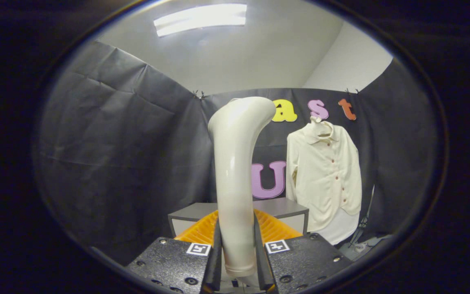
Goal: Iron the clothes twice with a garment steamer, once on the left side and once on the right side.
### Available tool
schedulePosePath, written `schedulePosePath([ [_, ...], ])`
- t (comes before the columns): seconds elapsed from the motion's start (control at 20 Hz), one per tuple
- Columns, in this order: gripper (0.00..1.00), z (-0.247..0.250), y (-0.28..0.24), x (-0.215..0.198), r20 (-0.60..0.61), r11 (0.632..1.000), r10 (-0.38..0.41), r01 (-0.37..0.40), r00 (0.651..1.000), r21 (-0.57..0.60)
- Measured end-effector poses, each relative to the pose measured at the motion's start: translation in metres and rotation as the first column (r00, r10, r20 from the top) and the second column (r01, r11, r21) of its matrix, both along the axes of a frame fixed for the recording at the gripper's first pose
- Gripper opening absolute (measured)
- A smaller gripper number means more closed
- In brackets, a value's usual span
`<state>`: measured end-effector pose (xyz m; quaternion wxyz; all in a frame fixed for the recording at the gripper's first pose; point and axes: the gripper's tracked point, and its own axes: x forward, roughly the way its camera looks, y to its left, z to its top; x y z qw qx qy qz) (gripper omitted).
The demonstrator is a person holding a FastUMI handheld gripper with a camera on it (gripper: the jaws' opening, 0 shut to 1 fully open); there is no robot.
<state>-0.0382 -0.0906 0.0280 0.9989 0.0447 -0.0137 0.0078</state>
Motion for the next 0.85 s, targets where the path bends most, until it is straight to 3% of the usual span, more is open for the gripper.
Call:
schedulePosePath([
  [0.85, 0.34, 0.0021, -0.0004, -0.0059, 0.018, 1.000, -0.011, 0.011, 1.000, -0.009],
])
